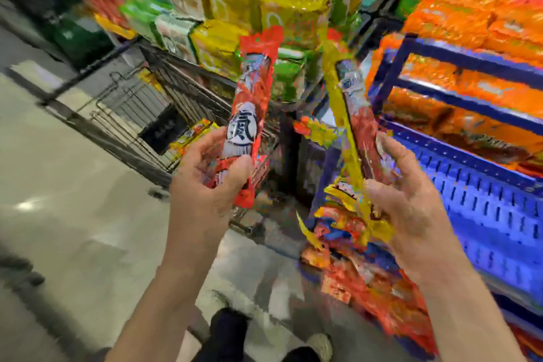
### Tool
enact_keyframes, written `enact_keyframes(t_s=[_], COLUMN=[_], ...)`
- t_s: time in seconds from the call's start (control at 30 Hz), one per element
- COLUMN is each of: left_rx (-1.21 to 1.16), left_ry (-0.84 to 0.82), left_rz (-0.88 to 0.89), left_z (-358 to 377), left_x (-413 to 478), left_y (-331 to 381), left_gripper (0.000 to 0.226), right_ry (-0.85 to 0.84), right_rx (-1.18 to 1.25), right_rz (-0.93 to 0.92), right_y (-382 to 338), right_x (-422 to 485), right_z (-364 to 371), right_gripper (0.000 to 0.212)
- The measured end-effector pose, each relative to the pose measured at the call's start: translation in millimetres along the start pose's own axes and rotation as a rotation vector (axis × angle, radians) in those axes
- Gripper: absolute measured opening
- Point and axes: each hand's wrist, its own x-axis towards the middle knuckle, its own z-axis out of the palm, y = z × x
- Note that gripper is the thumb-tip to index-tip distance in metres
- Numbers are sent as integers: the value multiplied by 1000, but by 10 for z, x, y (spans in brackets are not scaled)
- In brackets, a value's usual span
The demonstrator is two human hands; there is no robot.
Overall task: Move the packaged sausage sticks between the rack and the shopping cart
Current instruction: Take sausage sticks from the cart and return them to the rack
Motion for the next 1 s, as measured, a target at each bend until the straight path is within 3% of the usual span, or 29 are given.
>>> enact_keyframes(t_s=[0.1, 0.2, 0.57, 0.73, 1.0], left_rx=[-41, -24, 119, 165, 238], left_ry=[111, 181, 193, 150, 86], left_rz=[-35, -81, -381, -478, -559], left_z=[-511, -1036, -2814, -3227, -3515], left_x=[202, 389, 1032, 1296, 2069], left_y=[-159, -433, -1584, -1926, -2399], left_gripper=[32, 31, 28, 28, 24], right_ry=[-92, -128, 66, 136, 199], right_rx=[-109, -125, -259, -236, -226], right_rz=[26, 123, 518, 650, 730], right_y=[234, 652, 2279, 2621, 3054], right_x=[236, 404, 872, 965, 1596], right_z=[642, 1248, 2753, 3169, 3575], right_gripper=[60, 59, 45, 35, 40])
